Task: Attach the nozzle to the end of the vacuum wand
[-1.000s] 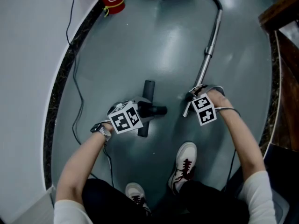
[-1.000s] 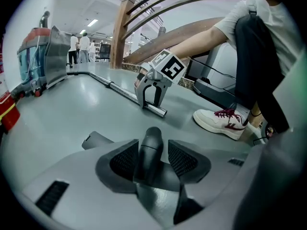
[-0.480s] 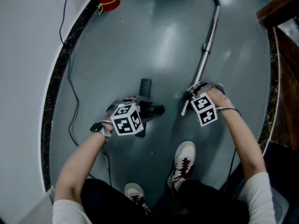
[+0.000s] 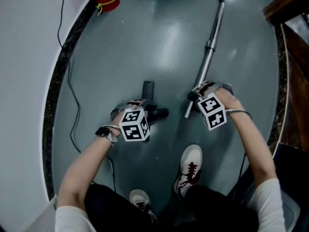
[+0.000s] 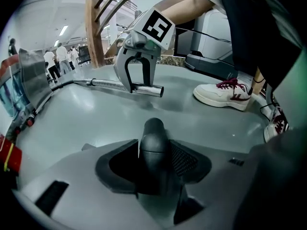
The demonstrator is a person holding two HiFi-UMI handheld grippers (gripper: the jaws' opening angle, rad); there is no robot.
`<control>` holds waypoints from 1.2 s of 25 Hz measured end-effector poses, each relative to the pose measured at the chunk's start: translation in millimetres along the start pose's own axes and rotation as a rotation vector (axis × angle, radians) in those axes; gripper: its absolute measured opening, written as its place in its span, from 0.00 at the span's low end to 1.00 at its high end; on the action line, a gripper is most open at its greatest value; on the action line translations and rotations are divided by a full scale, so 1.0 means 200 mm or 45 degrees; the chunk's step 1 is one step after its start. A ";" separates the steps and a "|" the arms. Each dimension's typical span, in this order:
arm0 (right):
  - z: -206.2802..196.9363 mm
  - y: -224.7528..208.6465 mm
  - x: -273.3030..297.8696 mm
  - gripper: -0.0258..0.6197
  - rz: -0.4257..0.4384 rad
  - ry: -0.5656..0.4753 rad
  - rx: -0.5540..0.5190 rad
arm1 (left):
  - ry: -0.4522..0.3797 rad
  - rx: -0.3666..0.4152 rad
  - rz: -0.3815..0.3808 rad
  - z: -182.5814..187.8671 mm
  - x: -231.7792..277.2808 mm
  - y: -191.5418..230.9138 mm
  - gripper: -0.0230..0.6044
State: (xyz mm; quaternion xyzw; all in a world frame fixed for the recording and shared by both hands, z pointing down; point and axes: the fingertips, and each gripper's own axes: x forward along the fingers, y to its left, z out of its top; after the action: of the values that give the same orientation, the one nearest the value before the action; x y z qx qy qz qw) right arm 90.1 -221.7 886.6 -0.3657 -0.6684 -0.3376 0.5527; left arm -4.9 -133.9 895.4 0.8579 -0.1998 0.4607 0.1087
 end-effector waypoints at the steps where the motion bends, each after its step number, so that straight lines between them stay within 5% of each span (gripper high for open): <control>1: 0.00 0.00 0.00 0.40 0.001 0.000 0.001 | 0.007 0.011 0.006 0.00 0.00 0.00 0.35; 7: 0.08 -0.09 -0.01 0.40 -0.024 -0.034 0.015 | 0.039 -0.079 0.067 -0.08 -0.06 0.01 0.34; 13: 0.21 -0.26 0.03 0.39 -0.040 -0.087 0.045 | -0.031 -0.318 0.186 -0.21 -0.23 0.06 0.34; 30: 0.51 -0.63 -0.02 0.37 -0.119 -0.199 0.087 | -0.274 -0.674 0.437 -0.35 -0.62 0.13 0.34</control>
State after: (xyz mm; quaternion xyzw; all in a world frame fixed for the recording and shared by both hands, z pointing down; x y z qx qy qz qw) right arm -69.2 -198.7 860.6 -0.3404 -0.7370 -0.3103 0.4946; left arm -130.6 -101.5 831.1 0.7975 -0.4645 0.3111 0.2267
